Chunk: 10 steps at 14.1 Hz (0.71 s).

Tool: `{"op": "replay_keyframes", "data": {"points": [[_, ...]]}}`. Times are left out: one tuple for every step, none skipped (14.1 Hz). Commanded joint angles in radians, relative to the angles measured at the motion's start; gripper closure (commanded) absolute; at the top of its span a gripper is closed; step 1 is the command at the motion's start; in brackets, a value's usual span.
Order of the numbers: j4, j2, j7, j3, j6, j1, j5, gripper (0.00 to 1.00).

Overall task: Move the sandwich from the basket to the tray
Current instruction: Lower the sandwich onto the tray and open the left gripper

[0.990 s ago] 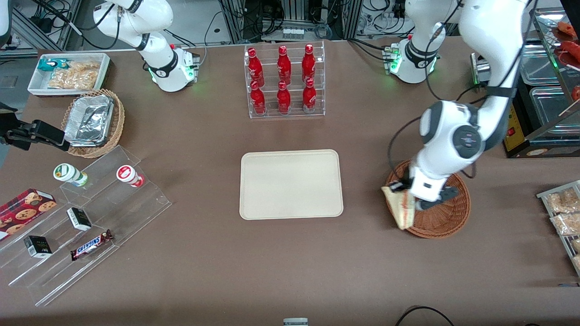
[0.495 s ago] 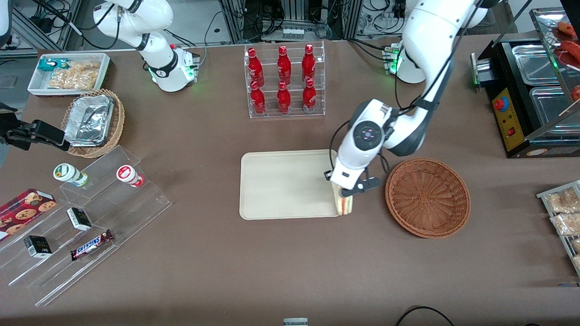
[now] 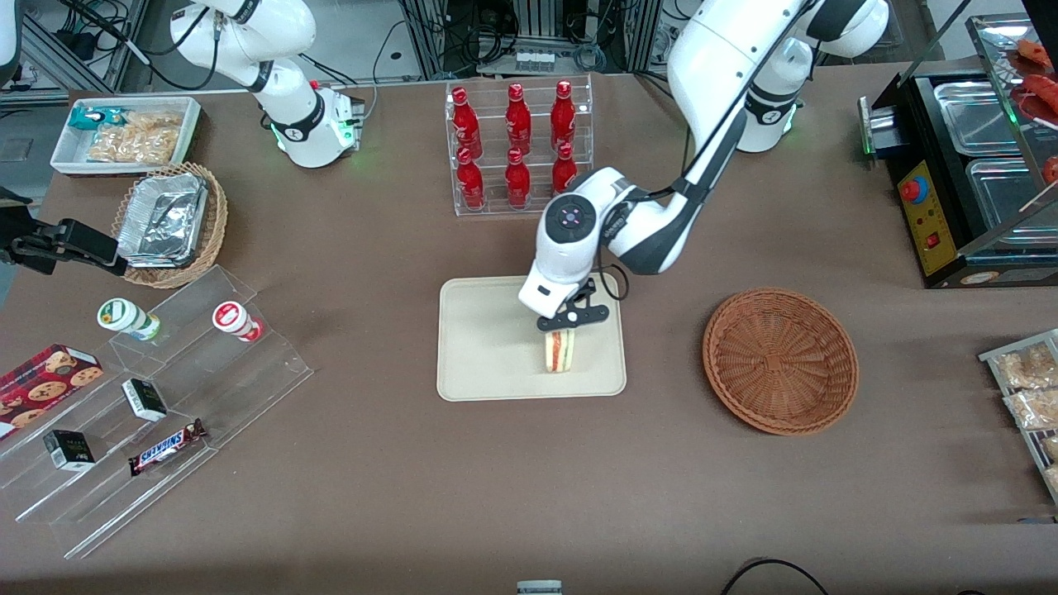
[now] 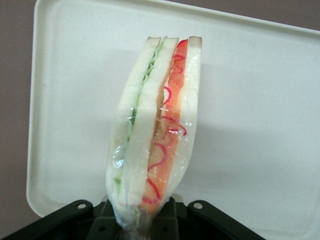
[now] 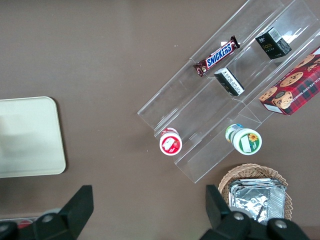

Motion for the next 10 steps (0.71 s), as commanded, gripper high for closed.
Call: {"op": "replay_keyframes", "data": {"points": [[0.086,0.067,-0.071,0.016,-0.028,-0.046,0.051,0.76],[0.106,0.078,-0.076,0.016,-0.044,-0.050,0.053,0.70],[0.115,0.081,-0.076,0.016,-0.061,-0.051,0.053,0.65],[0.117,0.081,-0.076,0.016,-0.070,-0.051,0.053,0.46],[0.117,0.081,-0.076,0.016,-0.070,-0.051,0.053,0.05],[0.117,0.079,-0.079,0.017,-0.073,-0.051,0.053,0.00],[0.120,0.070,-0.079,0.020,-0.094,-0.044,0.053,0.00],[0.141,0.066,-0.077,0.030,-0.128,-0.041,0.053,0.00],[0.182,0.064,-0.070,0.051,-0.181,-0.041,0.053,0.00],[0.231,0.067,-0.071,0.062,-0.237,-0.041,0.054,0.00]]}}
